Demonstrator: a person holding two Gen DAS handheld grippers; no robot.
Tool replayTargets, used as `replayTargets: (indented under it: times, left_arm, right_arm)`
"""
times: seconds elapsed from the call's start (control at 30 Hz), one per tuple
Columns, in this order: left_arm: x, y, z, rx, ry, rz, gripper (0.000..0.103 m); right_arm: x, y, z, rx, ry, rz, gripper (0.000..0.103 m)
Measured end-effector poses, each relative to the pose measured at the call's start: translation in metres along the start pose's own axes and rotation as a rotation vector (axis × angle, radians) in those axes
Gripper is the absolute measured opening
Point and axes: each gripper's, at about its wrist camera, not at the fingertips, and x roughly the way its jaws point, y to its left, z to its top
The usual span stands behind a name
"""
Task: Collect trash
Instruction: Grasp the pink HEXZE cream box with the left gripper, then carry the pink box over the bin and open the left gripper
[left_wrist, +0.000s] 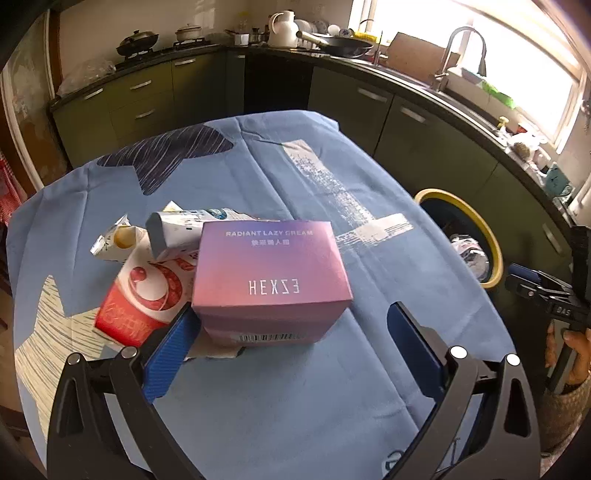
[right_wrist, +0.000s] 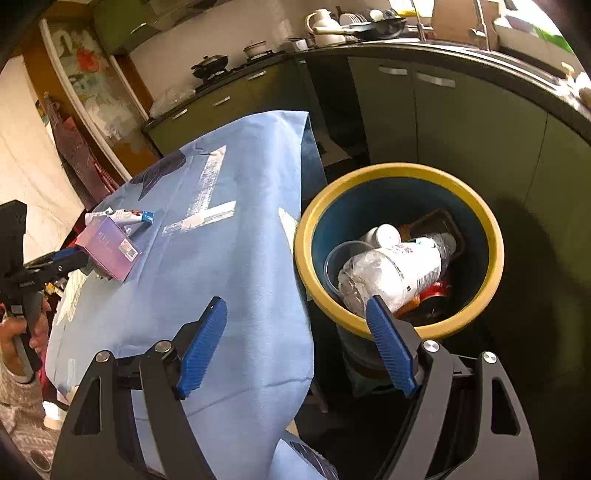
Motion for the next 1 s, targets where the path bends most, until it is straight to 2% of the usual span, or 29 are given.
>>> replayTargets:
  times: [0.13, 0.33, 0.37, 0.4, 0.6, 1.0]
  left_arm:
    - [0.013, 0.001, 0.000, -0.033, 0.015, 0.070, 0.096]
    - [0.019, 0.005, 0.002, -0.066, -0.024, 0.119, 0.096]
    - [0.020, 0.005, 0.003, -0.061, -0.027, 0.128, 0.090]
    - [0.021, 0.004, 0.004, -0.057, -0.026, 0.132, 0.077]
    - [0.019, 0.008, 0.004, -0.068, -0.029, 0.098, 0.073]
    - [-0.021, -0.008, -0.002, -0.016, -0.070, 0.035, 0.073]
  right_arm:
    - [0.003, -0.003, -0.002, 0.009, 0.008, 0.007, 0.077]
    - [0.008, -0.006, -0.005, 0.019, 0.020, 0.013, 0.077]
    - [0.008, -0.006, -0.006, 0.021, 0.020, 0.014, 0.077]
    - [0.008, -0.007, -0.006, 0.022, 0.021, 0.014, 0.078]
    - [0.006, -0.008, -0.008, 0.030, 0.016, 0.016, 0.078]
    - [0.002, -0.007, -0.011, 0.036, 0.007, 0.022, 0.078]
